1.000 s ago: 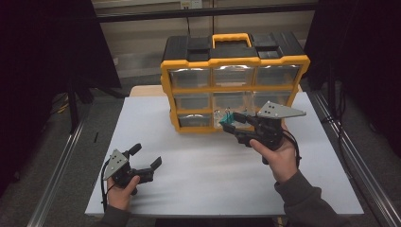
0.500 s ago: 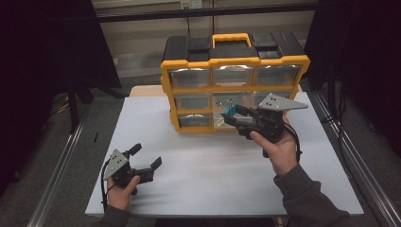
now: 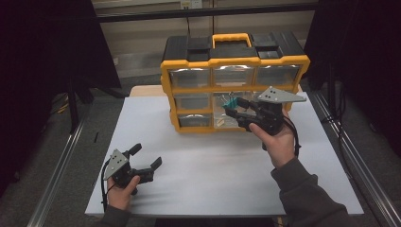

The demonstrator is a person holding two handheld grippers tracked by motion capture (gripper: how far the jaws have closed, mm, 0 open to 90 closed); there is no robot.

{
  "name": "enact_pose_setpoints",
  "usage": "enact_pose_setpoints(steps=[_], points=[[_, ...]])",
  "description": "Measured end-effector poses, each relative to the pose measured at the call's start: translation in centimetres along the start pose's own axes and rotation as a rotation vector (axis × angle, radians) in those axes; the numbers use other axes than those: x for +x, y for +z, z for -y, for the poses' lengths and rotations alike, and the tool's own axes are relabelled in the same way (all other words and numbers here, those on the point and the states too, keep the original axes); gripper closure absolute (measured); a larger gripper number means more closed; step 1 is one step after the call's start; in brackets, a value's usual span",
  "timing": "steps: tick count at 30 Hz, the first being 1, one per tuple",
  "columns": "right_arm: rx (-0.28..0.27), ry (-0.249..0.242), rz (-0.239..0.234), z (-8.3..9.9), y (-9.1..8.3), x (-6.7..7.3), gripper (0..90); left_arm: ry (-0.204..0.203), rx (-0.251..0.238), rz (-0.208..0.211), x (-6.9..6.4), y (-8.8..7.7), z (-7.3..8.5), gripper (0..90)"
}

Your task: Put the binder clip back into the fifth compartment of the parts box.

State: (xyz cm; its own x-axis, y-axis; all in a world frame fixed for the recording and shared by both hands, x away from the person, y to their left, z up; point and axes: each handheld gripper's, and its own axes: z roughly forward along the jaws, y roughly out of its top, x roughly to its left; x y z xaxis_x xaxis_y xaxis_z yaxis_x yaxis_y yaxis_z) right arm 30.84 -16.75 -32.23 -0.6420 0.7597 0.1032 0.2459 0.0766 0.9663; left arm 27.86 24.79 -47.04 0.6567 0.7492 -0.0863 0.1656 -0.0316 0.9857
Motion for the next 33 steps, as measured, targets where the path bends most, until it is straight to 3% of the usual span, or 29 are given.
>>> enact_pose_setpoints(steps=[19,24,25,33], points=[[0.023,0.021,0.092,0.3,1.4,-1.7,50.5,0.005,0.004,-0.004,0.1,0.0,0.0,3.4],[0.033,0.004,0.105,0.4,1.8,-1.8,50.4,-0.009,0.0,0.007,0.0,0.0,0.0,3.4],[0.031,0.012,0.106,0.4,1.9,-1.8,50.4,-0.005,0.002,-0.007,0.0,0.0,0.0,3.4],[0.04,0.013,0.12,0.6,2.4,-2.3,50.4,0.001,0.0,-0.002,0.1,0.0,0.0,3.4]])
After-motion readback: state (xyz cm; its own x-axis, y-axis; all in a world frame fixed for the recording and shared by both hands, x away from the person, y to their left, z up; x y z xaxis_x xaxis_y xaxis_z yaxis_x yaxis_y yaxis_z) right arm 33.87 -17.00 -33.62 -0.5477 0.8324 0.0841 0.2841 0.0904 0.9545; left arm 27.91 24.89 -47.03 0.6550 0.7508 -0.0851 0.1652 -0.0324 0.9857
